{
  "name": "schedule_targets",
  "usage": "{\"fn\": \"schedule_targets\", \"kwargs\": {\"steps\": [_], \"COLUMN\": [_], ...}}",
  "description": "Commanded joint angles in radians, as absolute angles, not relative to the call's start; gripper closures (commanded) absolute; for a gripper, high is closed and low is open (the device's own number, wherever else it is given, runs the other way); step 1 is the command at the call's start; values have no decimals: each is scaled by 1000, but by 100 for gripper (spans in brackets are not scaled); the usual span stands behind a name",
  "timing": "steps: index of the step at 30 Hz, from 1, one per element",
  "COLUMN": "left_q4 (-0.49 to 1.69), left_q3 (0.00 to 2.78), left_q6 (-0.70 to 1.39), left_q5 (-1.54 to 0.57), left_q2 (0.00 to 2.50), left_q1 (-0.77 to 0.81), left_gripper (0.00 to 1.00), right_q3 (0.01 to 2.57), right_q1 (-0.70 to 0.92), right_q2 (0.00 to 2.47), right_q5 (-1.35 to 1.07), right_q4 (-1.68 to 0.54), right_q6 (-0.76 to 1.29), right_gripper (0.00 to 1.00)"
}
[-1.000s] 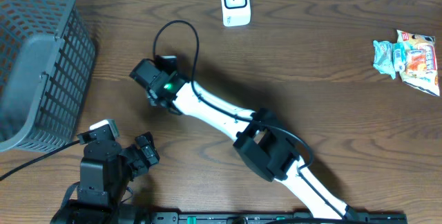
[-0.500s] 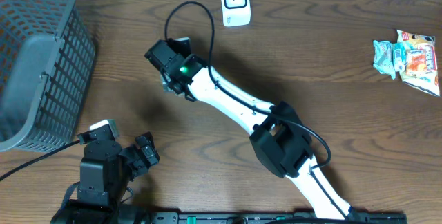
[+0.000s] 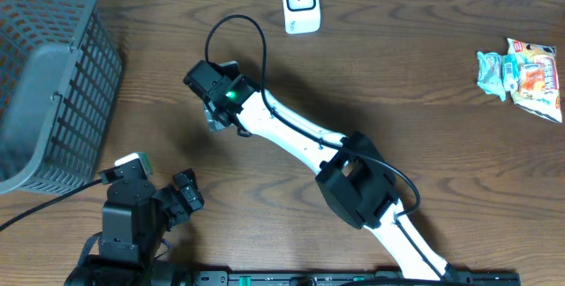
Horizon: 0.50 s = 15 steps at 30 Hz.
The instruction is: Scan the item barcode
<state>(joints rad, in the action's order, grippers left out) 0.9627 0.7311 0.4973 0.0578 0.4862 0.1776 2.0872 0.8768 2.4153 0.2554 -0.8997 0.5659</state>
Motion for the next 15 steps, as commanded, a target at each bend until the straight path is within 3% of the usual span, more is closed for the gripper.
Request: {"fn": "schedule_targets", "kwargs": {"steps": [1,15], "left_q4": [964,964], "left_q3": [733,733], "left_q6": [495,495], "left_q5": [60,60], "left_q2": [482,482], "left_q1": [175,175], "left_gripper": [2,2], "right_q3": [2077,2080], "right_q1": [854,803], "right_q2": [2434,2426], "right_q5": [279,330], "right_q4": [-902,-1039], "right_q6": [577,574], "right_gripper": [10,15]}}
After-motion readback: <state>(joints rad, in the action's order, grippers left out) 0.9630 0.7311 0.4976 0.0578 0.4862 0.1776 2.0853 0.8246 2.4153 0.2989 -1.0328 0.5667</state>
